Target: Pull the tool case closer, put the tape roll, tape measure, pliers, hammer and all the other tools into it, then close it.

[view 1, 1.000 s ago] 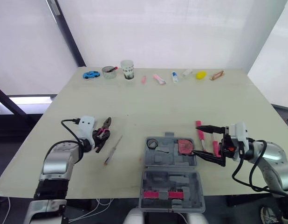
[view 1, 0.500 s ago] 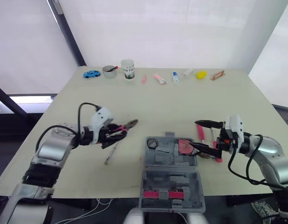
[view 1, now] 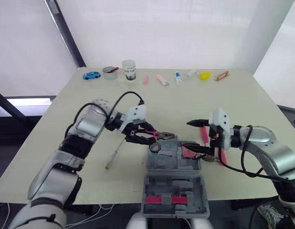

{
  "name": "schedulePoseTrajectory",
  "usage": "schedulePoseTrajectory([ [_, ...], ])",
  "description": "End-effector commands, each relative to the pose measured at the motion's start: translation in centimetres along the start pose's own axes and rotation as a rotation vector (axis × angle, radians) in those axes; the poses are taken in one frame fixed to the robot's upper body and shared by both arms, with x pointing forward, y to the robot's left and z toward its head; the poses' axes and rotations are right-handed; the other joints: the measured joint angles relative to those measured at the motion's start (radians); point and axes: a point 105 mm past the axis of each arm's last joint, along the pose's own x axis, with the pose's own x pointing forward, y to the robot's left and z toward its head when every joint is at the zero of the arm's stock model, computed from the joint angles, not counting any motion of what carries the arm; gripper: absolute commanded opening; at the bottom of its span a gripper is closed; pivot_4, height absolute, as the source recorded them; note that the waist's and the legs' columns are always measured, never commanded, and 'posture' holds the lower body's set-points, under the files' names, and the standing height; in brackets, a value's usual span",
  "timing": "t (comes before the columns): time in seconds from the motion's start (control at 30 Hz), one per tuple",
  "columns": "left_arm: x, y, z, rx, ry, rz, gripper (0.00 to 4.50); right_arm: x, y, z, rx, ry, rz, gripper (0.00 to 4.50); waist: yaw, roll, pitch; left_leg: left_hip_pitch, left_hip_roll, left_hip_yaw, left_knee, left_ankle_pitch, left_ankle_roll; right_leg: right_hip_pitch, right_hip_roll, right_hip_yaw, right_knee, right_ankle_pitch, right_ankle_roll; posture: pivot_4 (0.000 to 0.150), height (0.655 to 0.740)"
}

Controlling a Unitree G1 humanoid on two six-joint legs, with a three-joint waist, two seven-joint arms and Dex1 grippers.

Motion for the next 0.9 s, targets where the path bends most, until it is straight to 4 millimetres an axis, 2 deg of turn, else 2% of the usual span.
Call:
schedulePoseTrajectory([
  [0.03, 0.4, 0.5, 1.4, 0.085, 0.011, -0.051, 2.46, 0.8, -0.3, 0.6, -0.068, 0.096, -0.005, 4.5, -0.001, 0.0, 0.0, -0.001, 0.0, 0.0, 0.001, 0.0, 0.0, 0.0, 0.0, 0.0, 0.0, 0.0, 0.0, 0.15, 0.74],
  [0.17, 1.1, 1.4, 1.6, 0.086, 0.02, -0.045, 2.46, 1.9, -0.6, 0.5, -0.083, 0.228, -0.012, 4.5, -0.002, 0.001, 0.001, -0.008, 0.0, -0.002, 0.006, 0.0, 0.0, -0.006, 0.0, -0.002, 0.002, 0.0, 0.0, 0.15, 0.74],
  [0.33, 1.4, 1.5, 2.0, 0.087, -0.011, -0.065, 2.46, 3.2, -0.5, 0.9, -0.145, 0.277, 0.007, 4.5, -0.001, 0.001, 0.001, -0.012, 0.001, -0.004, 0.009, 0.0, 0.001, -0.007, 0.001, -0.004, 0.002, 0.0, 0.0, 0.15, 0.74],
  [0.9, 1.5, 1.5, 2.0, 0.077, -0.033, -0.056, 2.46, 5.7, 0.5, 0.1, -0.196, 0.292, 0.079, 4.5, -0.001, 0.002, 0.001, -0.012, 0.001, -0.005, 0.011, 0.0, 0.001, -0.007, 0.001, -0.005, 0.003, 0.001, 0.001, 0.15, 0.74],
])
